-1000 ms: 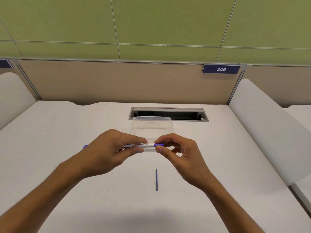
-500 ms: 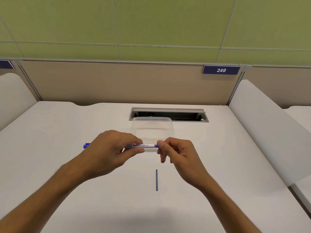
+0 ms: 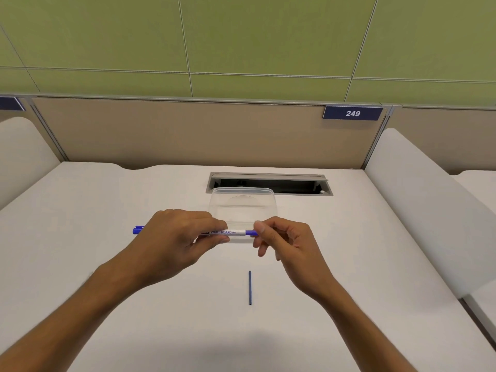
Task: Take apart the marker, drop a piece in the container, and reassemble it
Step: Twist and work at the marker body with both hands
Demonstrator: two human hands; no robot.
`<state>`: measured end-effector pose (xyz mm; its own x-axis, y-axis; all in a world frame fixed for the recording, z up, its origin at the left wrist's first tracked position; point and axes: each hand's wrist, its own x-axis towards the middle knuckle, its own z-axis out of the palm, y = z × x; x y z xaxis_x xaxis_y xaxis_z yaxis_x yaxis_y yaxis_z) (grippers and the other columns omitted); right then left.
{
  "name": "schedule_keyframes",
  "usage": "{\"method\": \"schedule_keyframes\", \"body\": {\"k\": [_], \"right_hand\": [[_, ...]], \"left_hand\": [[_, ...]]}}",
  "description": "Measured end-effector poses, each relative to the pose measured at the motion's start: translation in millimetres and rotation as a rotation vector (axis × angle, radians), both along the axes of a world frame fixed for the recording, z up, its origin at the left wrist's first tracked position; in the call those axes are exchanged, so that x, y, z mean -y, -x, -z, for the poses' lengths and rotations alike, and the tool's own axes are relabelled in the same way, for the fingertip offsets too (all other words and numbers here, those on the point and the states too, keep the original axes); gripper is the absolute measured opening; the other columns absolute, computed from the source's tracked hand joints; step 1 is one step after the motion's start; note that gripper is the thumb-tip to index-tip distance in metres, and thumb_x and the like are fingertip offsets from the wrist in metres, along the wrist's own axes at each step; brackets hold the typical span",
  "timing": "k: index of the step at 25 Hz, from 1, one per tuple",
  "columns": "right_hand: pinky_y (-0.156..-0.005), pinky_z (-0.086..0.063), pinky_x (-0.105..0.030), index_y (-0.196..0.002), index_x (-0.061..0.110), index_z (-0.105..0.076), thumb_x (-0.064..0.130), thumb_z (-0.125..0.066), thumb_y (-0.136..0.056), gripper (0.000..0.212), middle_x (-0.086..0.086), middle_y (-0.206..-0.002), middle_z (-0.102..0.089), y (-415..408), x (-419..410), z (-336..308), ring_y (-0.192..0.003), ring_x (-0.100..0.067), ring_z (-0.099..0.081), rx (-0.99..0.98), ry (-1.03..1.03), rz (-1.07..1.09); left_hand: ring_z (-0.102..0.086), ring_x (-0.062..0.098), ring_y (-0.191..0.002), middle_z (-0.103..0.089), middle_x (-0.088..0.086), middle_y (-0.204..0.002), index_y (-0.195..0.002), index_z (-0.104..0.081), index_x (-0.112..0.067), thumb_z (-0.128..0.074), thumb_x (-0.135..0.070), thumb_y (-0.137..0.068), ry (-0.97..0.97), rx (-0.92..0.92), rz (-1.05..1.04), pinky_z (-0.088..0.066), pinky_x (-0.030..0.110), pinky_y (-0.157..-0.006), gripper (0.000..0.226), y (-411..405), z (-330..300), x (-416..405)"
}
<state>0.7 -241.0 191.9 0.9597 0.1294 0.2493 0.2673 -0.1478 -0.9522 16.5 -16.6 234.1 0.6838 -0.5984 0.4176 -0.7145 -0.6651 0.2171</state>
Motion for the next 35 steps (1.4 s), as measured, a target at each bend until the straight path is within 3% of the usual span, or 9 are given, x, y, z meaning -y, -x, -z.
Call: {"method": "schedule_keyframes", "body": {"k": [3,9,13,16,19,22,29,32,35], "right_hand": [[-0.057,-0.041,-0.007,-0.070,0.017,-0.071,0.031,-0.059,-0.098,0.033,0.001,-0.063,-0.069,-0.6,0.3,1.4,-0.058,-0.007,-0.062,-0.008,0.007,-0.011],[-0.063,-0.049,-0.019,-0.079,0.025,-0.077,0.025,-0.070,-0.091,0.014,0.005,-0.069,-0.073,-0.4,4.7,-0.6,-0.063,-0.007,-0.064,0.017,0.002,-0.019],[-0.055,-0.041,-0.012,-0.083,0.023,-0.077,0.020,-0.076,-0.085,0.004,0.008,-0.076,-0.074,1.2,5.4,0.5,-0.071,-0.002,-0.065,0.018,0.021,-0.014],[-0.057,-0.043,-0.015,-0.084,0.024,-0.076,0.028,-0.075,-0.085,0.004,0.008,-0.077,-0.074,1.4,4.0,1.5,-0.072,-0.004,-0.066,0.005,0.026,0.003],[-0.064,-0.046,-0.014,-0.079,0.023,-0.074,0.044,-0.065,-0.087,0.024,0.004,-0.074,-0.073,0.3,0.6,1.7,-0.068,-0.006,-0.065,0.002,0.037,0.024],[-0.059,-0.039,-0.006,-0.068,0.021,-0.070,0.038,-0.057,-0.097,0.036,0.003,-0.063,-0.069,0.2,-0.5,2.4,-0.059,-0.003,-0.060,-0.013,0.057,-0.012],[-0.060,-0.043,-0.019,-0.079,0.024,-0.074,0.029,-0.069,-0.091,0.014,0.007,-0.069,-0.071,1.1,4.2,-2.8,-0.067,-0.004,-0.064,0.024,0.039,-0.026],[-0.055,-0.039,-0.015,-0.084,0.026,-0.074,0.026,-0.073,-0.087,0.004,0.012,-0.073,-0.071,2.5,5.5,-2.1,-0.071,-0.003,-0.064,0.019,0.055,-0.023],[-0.057,-0.038,-0.011,-0.083,0.026,-0.073,0.039,-0.066,-0.088,0.016,0.010,-0.074,-0.071,1.8,3.6,-1.2,-0.068,-0.003,-0.064,0.001,0.070,-0.007]], "left_hand": [[-0.037,0.008,-0.050,-0.046,-0.017,-0.063,-0.091,-0.070,-0.026,-0.052,-0.040,-0.091,-0.012,0.026,0.008,-0.038,0.030,-0.042,0.023,0.6,-0.7,0.8],[-0.038,0.011,-0.050,-0.049,-0.011,-0.062,-0.092,-0.070,-0.025,-0.049,-0.039,-0.092,-0.024,0.042,0.030,-0.037,0.031,-0.040,0.026,-0.4,-0.2,1.7],[-0.039,0.011,-0.049,-0.043,-0.014,-0.062,-0.092,-0.069,-0.026,-0.049,-0.040,-0.092,-0.040,0.042,0.023,-0.036,0.031,-0.040,0.024,-0.8,1.3,1.1],[-0.037,0.011,-0.049,-0.043,-0.013,-0.061,-0.091,-0.069,-0.027,-0.055,-0.037,-0.090,-0.046,0.045,0.015,-0.035,0.030,-0.040,0.017,-0.5,1.2,2.1],[-0.037,0.010,-0.049,-0.045,-0.013,-0.061,-0.091,-0.070,-0.026,-0.057,-0.035,-0.089,-0.034,0.044,0.012,-0.036,0.030,-0.041,0.016,-0.6,0.6,3.0],[-0.038,0.011,-0.049,-0.048,-0.012,-0.061,-0.092,-0.070,-0.026,-0.052,-0.039,-0.092,-0.035,0.038,0.018,-0.036,0.031,-0.040,0.022,-0.4,0.3,3.3],[-0.035,0.009,-0.053,-0.040,-0.016,-0.061,-0.092,-0.069,-0.029,-0.048,-0.043,-0.093,0.060,-0.022,0.031,-0.036,0.032,-0.044,0.026,-2.3,3.1,2.7],[-0.035,0.008,-0.053,-0.040,-0.016,-0.061,-0.091,-0.068,-0.030,-0.048,-0.043,-0.092,0.047,-0.032,0.029,-0.036,0.031,-0.044,0.024,-2.3,4.3,1.5],[-0.036,0.009,-0.052,-0.042,-0.015,-0.061,-0.091,-0.069,-0.028,-0.052,-0.041,-0.092,0.021,-0.027,0.024,-0.037,0.032,-0.043,0.021,-1.5,3.2,2.6]]}}
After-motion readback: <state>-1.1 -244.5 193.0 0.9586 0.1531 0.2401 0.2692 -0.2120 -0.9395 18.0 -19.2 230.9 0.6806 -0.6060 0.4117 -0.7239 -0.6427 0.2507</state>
